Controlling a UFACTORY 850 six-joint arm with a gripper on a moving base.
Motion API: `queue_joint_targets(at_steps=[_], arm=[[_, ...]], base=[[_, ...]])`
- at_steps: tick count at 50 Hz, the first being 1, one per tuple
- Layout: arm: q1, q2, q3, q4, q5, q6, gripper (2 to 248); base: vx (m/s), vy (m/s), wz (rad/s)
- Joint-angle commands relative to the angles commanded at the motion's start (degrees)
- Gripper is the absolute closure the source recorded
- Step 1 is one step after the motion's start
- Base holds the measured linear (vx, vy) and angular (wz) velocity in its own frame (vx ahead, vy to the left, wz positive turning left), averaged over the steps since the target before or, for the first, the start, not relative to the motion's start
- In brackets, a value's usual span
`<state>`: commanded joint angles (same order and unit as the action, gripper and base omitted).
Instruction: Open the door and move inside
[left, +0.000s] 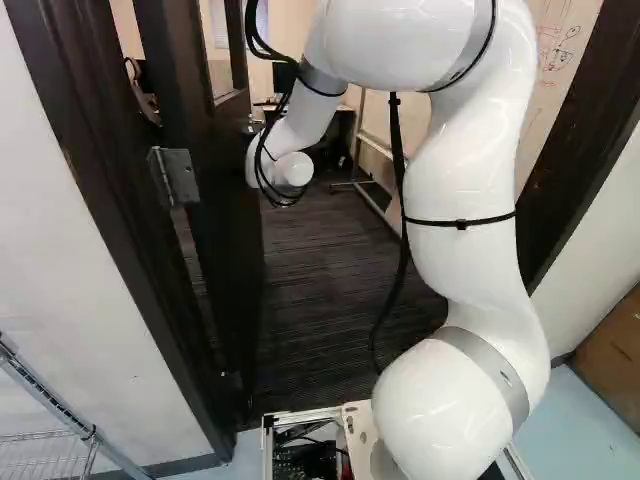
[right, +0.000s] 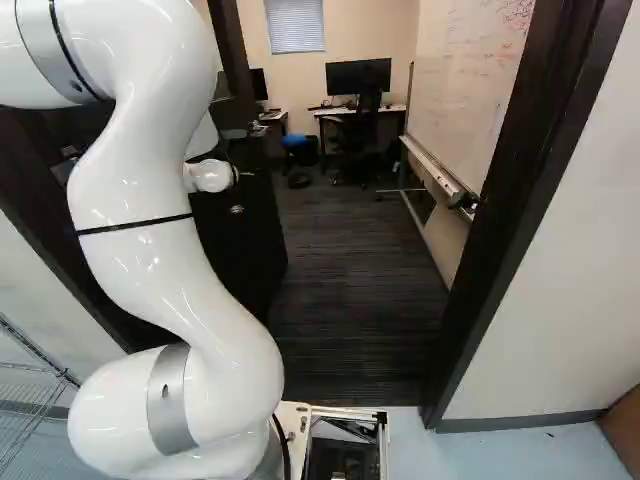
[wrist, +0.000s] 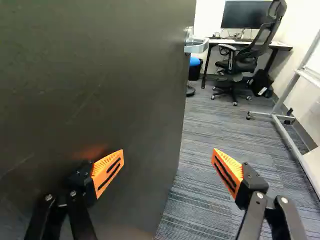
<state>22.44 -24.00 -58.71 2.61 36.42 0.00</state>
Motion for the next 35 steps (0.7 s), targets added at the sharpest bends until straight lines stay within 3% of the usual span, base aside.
queue_joint_targets(at_steps=[35], arm=[[4.5, -4.2, -5.3, 0.0, 0.0, 0.0, 3]], base=[[0.0, 0.0, 0.0]])
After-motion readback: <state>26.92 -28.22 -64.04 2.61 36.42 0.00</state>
